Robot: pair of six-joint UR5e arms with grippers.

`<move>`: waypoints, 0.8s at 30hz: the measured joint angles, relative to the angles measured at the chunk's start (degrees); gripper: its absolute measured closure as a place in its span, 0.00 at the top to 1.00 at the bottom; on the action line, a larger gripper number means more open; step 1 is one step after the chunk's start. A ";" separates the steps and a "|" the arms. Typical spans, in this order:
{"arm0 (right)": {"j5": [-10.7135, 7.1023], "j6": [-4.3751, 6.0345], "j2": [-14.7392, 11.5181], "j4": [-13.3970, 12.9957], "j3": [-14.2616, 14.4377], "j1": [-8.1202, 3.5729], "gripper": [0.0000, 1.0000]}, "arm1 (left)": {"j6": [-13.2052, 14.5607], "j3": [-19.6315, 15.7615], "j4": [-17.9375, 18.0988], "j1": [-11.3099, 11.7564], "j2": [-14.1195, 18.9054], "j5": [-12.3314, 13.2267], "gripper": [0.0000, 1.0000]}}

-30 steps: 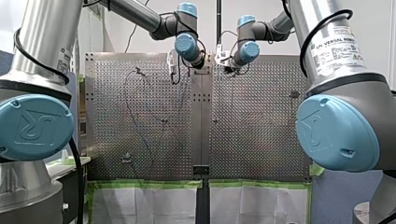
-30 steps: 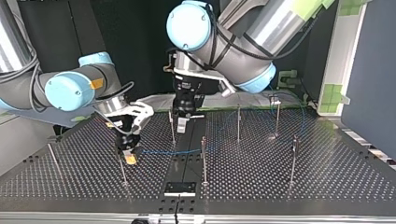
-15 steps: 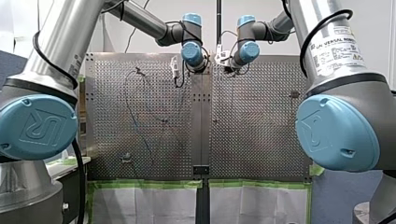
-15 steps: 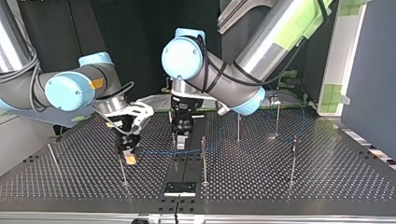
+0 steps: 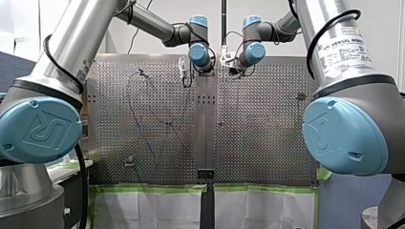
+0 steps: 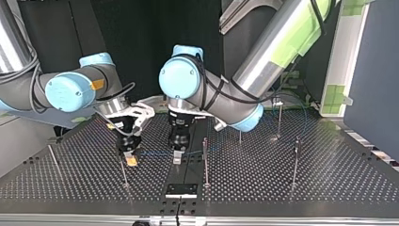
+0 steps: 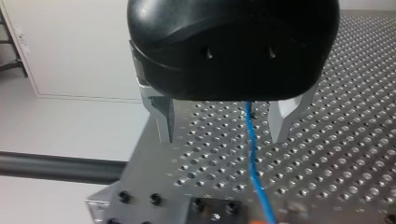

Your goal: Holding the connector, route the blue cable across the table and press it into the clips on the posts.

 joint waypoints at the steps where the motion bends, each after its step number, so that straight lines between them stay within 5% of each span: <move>1: -0.01 0.00 0.00 0.00 0.00 0.00 0.00 | 0.00 0.41 -0.18 -0.01 -0.46 -0.02 1.00; 17: -0.11 0.10 0.00 -0.01 -0.03 -0.25 0.00 | -0.08 2.90 -1.91 0.40 -4.33 -1.94 1.00; 18: -0.11 0.11 0.00 -0.01 -0.03 -0.26 0.00 | -0.10 2.90 -2.11 0.41 -4.34 -1.99 0.83; 19: -0.11 0.11 0.00 -0.01 -0.04 -0.29 0.00 | -0.13 2.90 -2.32 0.41 -4.34 -2.02 0.83; 20: -0.13 0.11 0.00 -0.02 -0.04 -0.31 0.00 | -0.21 2.88 -2.67 0.41 -4.34 -2.04 0.73; 22: -0.19 0.12 0.00 -0.01 -0.03 -0.32 0.00 | -0.32 2.88 -3.23 0.42 -4.33 -2.05 0.73; 23: -0.21 0.13 0.00 -0.01 -0.03 -0.33 0.00 | -0.37 2.88 -3.51 0.44 -4.32 -2.06 0.45; 24: -0.24 0.14 0.00 -0.01 -0.03 -0.33 0.00 | -0.39 2.87 -3.72 0.43 -4.32 -2.07 0.35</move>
